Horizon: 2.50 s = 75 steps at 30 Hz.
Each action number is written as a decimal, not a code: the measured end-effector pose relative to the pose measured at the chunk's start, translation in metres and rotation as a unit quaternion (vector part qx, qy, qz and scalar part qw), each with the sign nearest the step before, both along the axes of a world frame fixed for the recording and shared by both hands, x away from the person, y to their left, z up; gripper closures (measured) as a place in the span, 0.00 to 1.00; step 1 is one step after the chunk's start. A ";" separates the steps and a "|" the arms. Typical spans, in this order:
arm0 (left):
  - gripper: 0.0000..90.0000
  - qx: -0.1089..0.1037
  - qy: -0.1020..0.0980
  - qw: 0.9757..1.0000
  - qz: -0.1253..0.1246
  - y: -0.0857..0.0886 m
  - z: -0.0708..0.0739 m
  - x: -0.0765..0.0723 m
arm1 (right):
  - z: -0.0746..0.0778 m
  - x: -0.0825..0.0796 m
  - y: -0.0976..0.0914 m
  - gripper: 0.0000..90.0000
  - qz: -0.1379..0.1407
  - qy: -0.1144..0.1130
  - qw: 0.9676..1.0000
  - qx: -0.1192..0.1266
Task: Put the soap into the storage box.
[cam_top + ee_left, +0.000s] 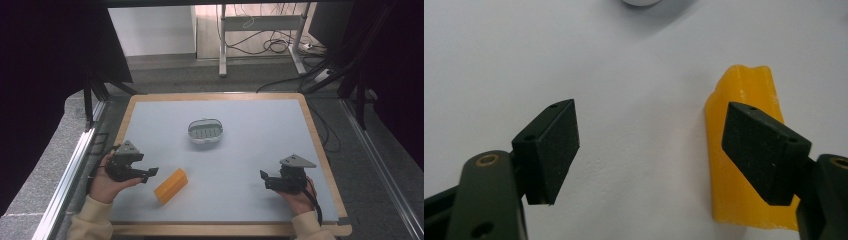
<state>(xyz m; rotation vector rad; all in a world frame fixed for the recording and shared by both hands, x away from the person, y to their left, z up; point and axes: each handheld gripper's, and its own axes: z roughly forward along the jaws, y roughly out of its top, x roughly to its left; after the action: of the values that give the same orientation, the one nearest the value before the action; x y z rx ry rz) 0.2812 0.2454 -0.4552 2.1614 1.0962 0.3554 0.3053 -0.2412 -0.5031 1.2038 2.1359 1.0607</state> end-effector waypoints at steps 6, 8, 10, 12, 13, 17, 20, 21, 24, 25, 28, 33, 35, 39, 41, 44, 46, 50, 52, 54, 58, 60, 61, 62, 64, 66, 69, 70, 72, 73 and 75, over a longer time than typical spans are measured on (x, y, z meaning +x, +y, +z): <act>0.26 0.006 0.011 1.000 -0.004 -0.006 0.004 -0.002 | -0.001 0.000 0.000 0.13 0.001 0.003 1.000 -0.001; 0.26 0.004 0.014 1.000 -0.006 -0.008 0.005 -0.003 | -0.002 0.001 -0.001 0.13 -0.001 0.004 1.000 -0.002; 0.27 0.004 0.021 1.000 -0.009 -0.010 0.006 -0.004 | -0.002 0.001 -0.001 0.13 -0.001 0.005 1.000 -0.004; 0.27 0.009 0.025 1.000 -0.013 -0.014 0.007 -0.005 | -0.003 0.001 -0.001 0.12 0.001 0.007 1.000 -0.010; 0.27 0.011 0.027 0.999 -0.014 -0.016 0.008 -0.005 | -0.003 0.001 0.000 0.12 0.003 0.010 1.000 -0.013; 0.27 0.018 0.032 0.999 -0.018 -0.022 0.009 -0.006 | -0.004 0.001 0.001 0.12 0.005 0.010 1.000 -0.016; 0.27 0.020 0.035 0.999 -0.018 -0.024 0.009 -0.006 | -0.004 0.000 0.001 0.12 0.002 0.010 1.000 -0.015; 0.28 0.025 0.036 0.999 -0.018 -0.027 0.008 -0.007 | -0.004 0.000 0.000 0.12 0.000 0.010 1.000 -0.014; 0.28 0.030 0.039 0.999 -0.023 -0.033 0.008 -0.006 | -0.004 0.000 0.001 0.12 0.000 0.011 1.000 -0.015; 0.28 0.032 0.040 0.998 -0.025 -0.035 0.007 -0.006 | -0.004 0.000 0.001 0.12 -0.001 0.011 1.000 -0.015; 0.28 0.038 0.044 0.998 -0.029 -0.040 0.005 -0.005 | -0.005 0.000 0.001 0.12 0.000 0.013 1.000 -0.016; 0.28 0.046 0.051 0.997 -0.029 -0.049 0.000 -0.004 | -0.005 0.000 -0.001 0.12 -0.005 0.017 1.000 -0.014; 0.28 0.049 0.055 0.997 -0.033 -0.053 -0.001 -0.004 | -0.005 0.000 -0.001 0.12 -0.008 0.019 1.000 -0.011; 0.28 0.056 0.059 0.996 -0.037 -0.062 -0.004 -0.003 | -0.006 0.000 -0.001 0.12 -0.009 0.020 1.000 -0.012; 0.28 0.060 0.059 0.996 -0.038 -0.065 -0.005 -0.003 | -0.005 0.000 -0.002 0.12 -0.010 0.020 1.000 -0.013; 0.28 0.068 0.061 0.995 -0.043 -0.070 -0.008 -0.003 | -0.005 0.000 -0.002 0.12 -0.011 0.020 1.000 -0.014; 0.28 0.074 0.062 0.994 -0.044 -0.073 -0.010 -0.003 | -0.005 0.000 -0.002 0.12 -0.011 0.018 1.000 -0.016; 0.28 0.084 0.069 0.993 -0.047 -0.079 -0.014 -0.001 | -0.005 0.000 -0.002 0.12 -0.011 0.017 1.000 -0.018; 0.28 0.089 0.072 0.992 -0.047 -0.081 -0.018 0.000 | -0.005 0.000 -0.002 0.12 -0.012 0.016 1.000 -0.019; 0.28 0.094 0.077 0.992 -0.043 -0.083 -0.022 0.002 | -0.005 0.000 -0.002 0.12 -0.012 0.015 1.000 -0.020; 0.30 0.098 0.086 0.991 -0.041 -0.088 -0.028 0.004 | -0.006 0.000 -0.002 0.12 -0.012 0.017 1.000 -0.023; 0.31 0.107 0.090 0.990 -0.034 -0.090 -0.030 0.005 | -0.006 0.000 -0.002 0.12 -0.012 0.015 1.000 -0.023; 0.32 0.110 0.092 0.989 -0.031 -0.091 -0.032 0.006 | -0.006 0.000 -0.002 0.12 -0.011 0.015 1.000 -0.024; 0.33 0.112 0.094 0.989 -0.028 -0.091 -0.033 0.006 | -0.006 0.000 -0.002 0.12 -0.012 0.015 1.000 -0.025; 0.35 0.115 0.098 0.988 -0.025 -0.092 -0.035 0.007 | -0.006 0.000 -0.002 0.12 -0.012 0.015 1.000 -0.025; 0.37 0.119 0.103 0.987 -0.022 -0.093 -0.037 0.008 | -0.006 0.000 -0.002 0.12 -0.013 0.014 1.000 -0.024; 0.41 0.117 0.115 0.986 -0.019 -0.096 -0.040 0.009 | -0.006 0.000 -0.002 0.12 -0.014 0.014 0.999 -0.026; 0.43 0.117 0.120 0.986 -0.021 -0.096 -0.042 0.009 | -0.006 0.000 -0.002 0.12 -0.014 0.014 0.999 -0.026; 0.47 0.119 0.122 0.985 -0.022 -0.098 -0.045 0.010 | -0.006 0.000 -0.001 0.12 -0.013 0.013 0.999 -0.026; 0.50 0.121 0.122 0.985 -0.021 -0.099 -0.046 0.010 | -0.006 0.000 -0.001 0.12 -0.013 0.014 0.999 -0.027; 0.58 0.123 0.123 0.985 -0.020 -0.100 -0.048 0.010 | -0.006 0.000 -0.002 0.12 -0.013 0.014 0.999 -0.027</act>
<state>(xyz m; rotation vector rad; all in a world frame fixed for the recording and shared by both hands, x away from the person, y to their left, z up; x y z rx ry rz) 0.2913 0.1456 -0.5031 2.4952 1.1933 0.2196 0.3056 -0.2428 -0.5090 1.2252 2.1502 0.9727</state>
